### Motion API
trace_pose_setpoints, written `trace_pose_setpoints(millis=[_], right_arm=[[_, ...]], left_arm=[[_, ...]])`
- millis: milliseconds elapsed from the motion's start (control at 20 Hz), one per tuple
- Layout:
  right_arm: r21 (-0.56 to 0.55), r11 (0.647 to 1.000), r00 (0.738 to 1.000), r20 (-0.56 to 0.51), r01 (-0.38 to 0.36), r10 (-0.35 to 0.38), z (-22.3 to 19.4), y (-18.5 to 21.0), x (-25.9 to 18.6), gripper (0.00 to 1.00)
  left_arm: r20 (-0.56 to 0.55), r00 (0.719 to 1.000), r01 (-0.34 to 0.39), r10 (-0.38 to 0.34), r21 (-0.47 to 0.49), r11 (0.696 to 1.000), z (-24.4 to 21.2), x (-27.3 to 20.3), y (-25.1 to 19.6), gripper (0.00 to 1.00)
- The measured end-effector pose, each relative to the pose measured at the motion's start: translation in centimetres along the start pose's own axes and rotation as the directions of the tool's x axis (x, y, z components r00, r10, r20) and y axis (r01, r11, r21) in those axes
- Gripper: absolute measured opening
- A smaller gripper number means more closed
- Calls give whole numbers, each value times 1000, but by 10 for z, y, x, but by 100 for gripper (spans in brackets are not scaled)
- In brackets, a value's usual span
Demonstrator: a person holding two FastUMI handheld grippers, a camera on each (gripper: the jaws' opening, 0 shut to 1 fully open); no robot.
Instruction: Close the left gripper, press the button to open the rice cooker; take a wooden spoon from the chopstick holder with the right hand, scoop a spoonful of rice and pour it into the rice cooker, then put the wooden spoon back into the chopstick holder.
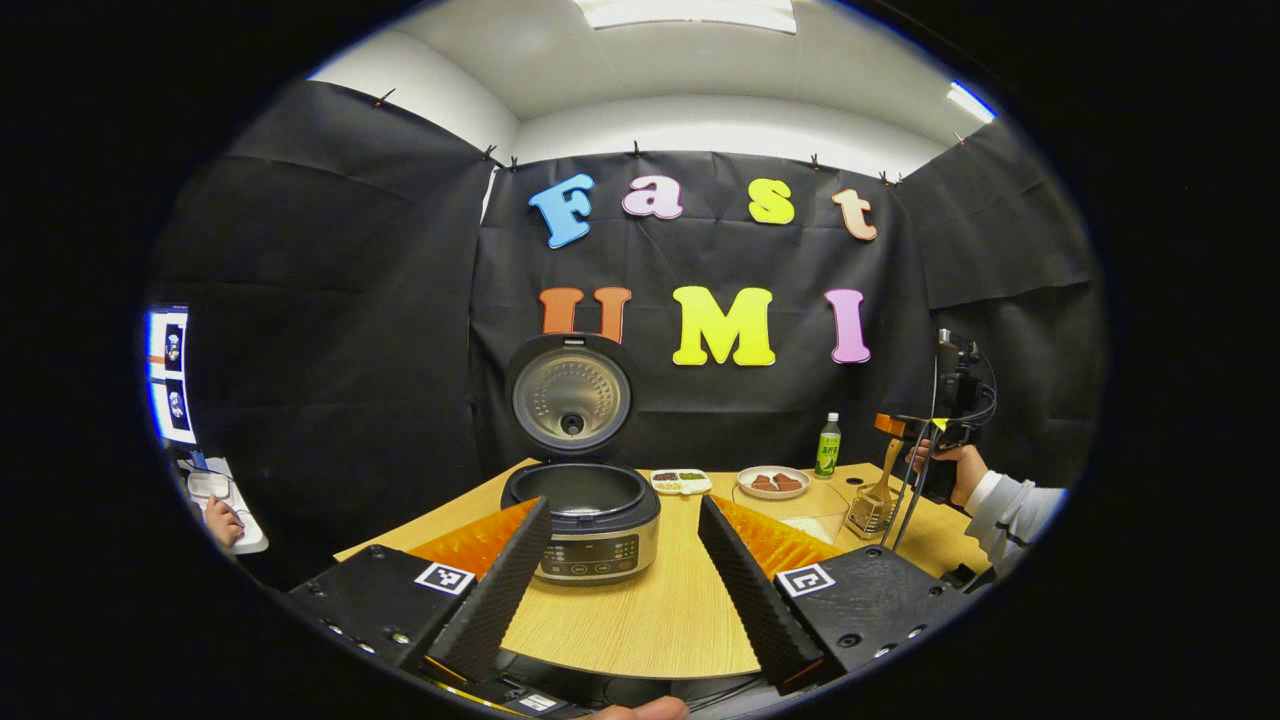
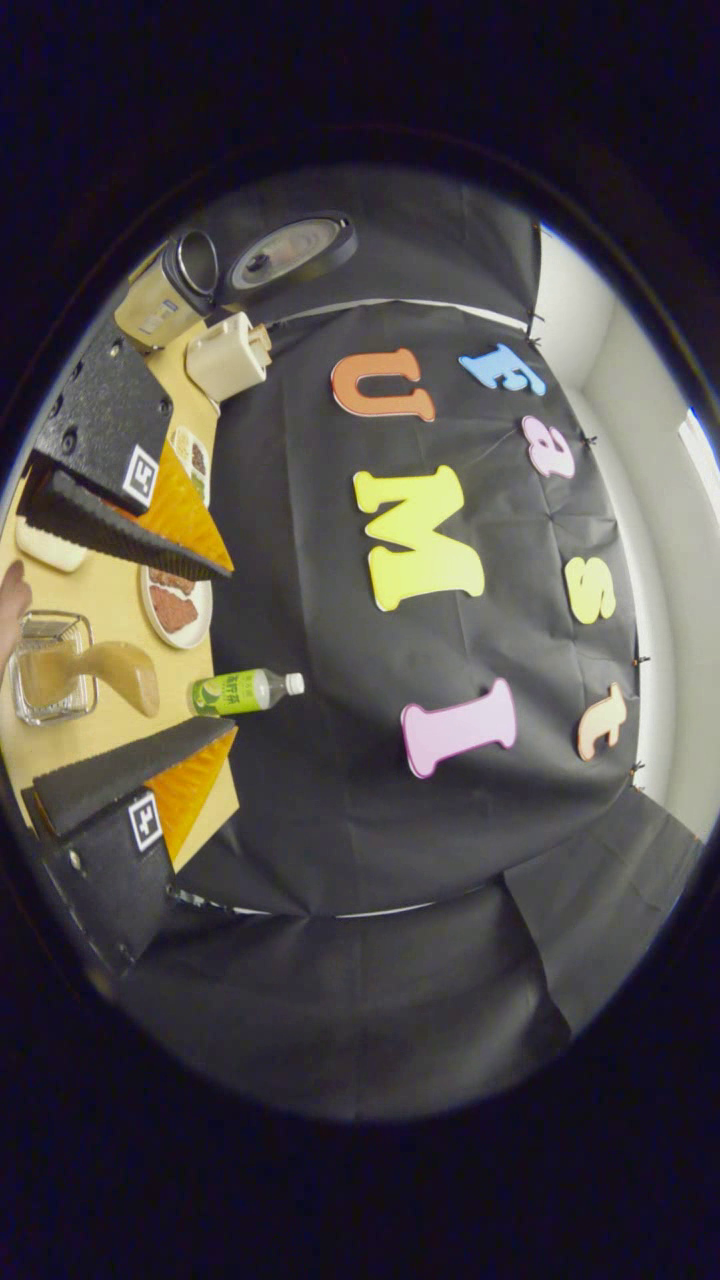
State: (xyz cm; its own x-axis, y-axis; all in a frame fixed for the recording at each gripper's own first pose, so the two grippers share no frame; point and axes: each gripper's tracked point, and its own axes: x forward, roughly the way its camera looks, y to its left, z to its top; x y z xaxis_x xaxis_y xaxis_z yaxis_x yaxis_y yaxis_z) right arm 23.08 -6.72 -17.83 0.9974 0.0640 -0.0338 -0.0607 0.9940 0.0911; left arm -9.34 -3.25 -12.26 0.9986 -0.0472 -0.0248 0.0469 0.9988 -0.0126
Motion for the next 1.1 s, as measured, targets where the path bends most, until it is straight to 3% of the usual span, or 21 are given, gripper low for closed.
trace_pose_setpoints(millis=[50,100,650,800,950,1100], right_arm=[[-17,1000,1000,13,18,-18,7,-3,-7,96],[-25,999,999,27,38,-37,14,-6,-14,100],[19,998,998,-15,67,-66,39,16,-125,100],[27,994,994,24,104,-105,49,7,-157,100],[38,991,990,53,126,-127,54,6,-187,99],[68,994,994,60,90,-94,51,15,-214,100]], left_arm=[[5,1000,5,-5,-5,1000,3,2,-2,95],[16,1000,15,-14,-9,1000,7,5,-6,94],[12,1000,-8,8,11,1000,42,54,14,94],[49,997,-60,57,56,997,70,69,29,94],[72,997,-29,24,67,997,96,85,22,94],[74,997,-19,11,109,994,124,105,23,94]])
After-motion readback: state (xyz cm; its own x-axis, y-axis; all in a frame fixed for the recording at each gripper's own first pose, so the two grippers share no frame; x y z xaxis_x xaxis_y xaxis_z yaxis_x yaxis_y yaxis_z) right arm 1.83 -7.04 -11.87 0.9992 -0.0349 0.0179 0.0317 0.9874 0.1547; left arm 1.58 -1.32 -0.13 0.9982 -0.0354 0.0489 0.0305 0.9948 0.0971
